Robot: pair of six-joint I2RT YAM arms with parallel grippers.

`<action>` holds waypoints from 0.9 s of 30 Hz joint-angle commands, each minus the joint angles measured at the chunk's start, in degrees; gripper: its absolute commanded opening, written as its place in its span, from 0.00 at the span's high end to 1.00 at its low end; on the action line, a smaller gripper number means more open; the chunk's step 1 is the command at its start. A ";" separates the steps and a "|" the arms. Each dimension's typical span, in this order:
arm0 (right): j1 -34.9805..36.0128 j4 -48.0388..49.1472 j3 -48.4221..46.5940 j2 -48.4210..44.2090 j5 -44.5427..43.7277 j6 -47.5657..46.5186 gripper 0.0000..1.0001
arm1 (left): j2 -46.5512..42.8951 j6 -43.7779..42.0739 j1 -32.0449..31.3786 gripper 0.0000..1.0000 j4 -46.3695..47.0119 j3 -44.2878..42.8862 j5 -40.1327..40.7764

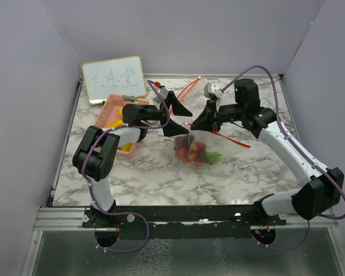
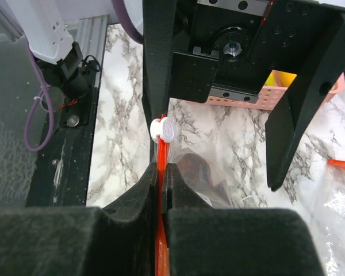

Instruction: Open the zip-top bag and remove the fake food

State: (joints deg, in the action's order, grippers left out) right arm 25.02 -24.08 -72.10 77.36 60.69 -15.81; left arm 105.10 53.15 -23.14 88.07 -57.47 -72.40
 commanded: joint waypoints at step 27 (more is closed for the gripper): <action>-0.23 14.71 8.56 -5.06 -18.91 8.77 0.65 | 2.79 3.88 -3.14 1.00 13.33 -3.98 -1.08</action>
State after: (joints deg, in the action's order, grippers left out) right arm 24.34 -16.32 -66.72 75.64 52.18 -10.57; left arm 106.02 55.02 -25.93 88.14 -59.53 -74.52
